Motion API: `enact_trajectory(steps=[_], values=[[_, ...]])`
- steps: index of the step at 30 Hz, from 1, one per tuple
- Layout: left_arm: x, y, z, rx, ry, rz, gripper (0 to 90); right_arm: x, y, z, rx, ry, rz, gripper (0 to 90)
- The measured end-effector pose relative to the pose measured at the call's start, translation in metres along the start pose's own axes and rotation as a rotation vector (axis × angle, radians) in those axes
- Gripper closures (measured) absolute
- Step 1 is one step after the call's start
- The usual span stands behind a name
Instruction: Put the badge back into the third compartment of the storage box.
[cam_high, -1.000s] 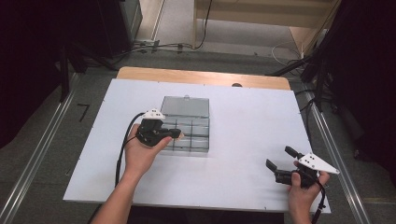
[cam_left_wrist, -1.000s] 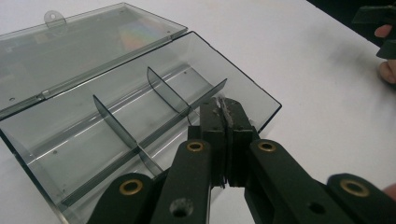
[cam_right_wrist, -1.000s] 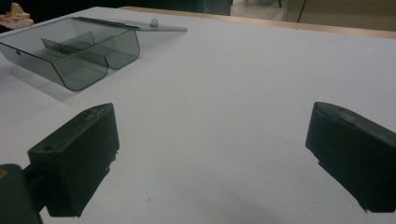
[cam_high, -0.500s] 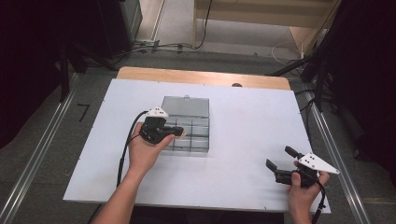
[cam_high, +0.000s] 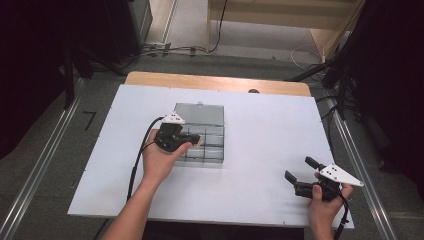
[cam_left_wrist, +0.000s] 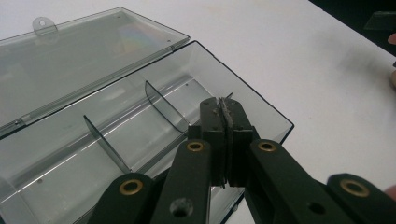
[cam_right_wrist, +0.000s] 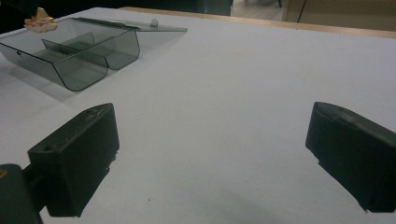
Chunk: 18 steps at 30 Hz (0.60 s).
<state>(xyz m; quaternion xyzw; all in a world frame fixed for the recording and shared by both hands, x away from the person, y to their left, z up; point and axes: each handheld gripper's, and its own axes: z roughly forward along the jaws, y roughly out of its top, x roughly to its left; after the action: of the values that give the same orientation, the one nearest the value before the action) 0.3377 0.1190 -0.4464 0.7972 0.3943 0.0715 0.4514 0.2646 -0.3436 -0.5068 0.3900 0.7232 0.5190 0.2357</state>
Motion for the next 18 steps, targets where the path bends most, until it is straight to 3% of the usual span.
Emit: enact_trajectory(steps=[18], values=[[0.001, 0.003, 0.018, 0.011, -0.011, -0.004, 90.0, 0.0, 0.0, 0.0, -0.001, -0.001, 0.002, 1.2]])
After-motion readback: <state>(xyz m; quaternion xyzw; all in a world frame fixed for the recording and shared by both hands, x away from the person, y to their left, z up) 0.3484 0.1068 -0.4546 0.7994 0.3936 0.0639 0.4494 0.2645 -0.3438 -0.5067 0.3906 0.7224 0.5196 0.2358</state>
